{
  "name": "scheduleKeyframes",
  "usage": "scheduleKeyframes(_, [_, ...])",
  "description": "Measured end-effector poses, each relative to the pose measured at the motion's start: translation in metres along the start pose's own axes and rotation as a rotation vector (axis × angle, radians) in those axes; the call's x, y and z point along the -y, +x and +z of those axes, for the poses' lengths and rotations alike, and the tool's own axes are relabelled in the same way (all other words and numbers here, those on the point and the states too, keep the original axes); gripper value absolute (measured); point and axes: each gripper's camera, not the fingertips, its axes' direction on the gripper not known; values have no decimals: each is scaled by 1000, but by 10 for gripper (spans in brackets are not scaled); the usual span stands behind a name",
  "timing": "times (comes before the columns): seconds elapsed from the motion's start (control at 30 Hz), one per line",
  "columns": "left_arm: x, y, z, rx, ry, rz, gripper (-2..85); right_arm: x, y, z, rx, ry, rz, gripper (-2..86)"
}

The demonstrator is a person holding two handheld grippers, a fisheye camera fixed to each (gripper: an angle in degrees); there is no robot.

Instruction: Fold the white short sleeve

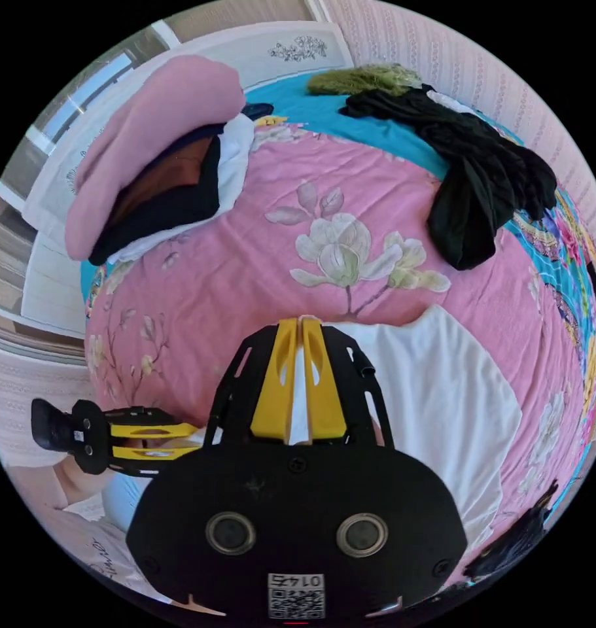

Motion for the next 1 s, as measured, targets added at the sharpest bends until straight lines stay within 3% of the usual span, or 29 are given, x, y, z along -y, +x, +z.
scheduleKeyframes(0.07, [-4, -2, -6, 7, 46, -33, 18, -2, 7, -18, 94, 89, 16, 11])
scheduleKeyframes(0.4, [6, -4, 35, -96, 22, -98, -8, -23, 31, -16, 65, 51, 24, 21])
scheduleKeyframes(0.6, [15, 23, 58, 12, 4, -52, -10, -69, 57, -78, 81, 186, 19, 61])
scheduleKeyframes(0.8, [23, 41, 78, 79, -11, -48, -9, -203, 102, -170, 104, 358, 76, 65])
scheduleKeyframes(1.0, [62, 98, 82, 107, 12, 100, 3, -388, 172, -229, -158, 451, 459, 72])
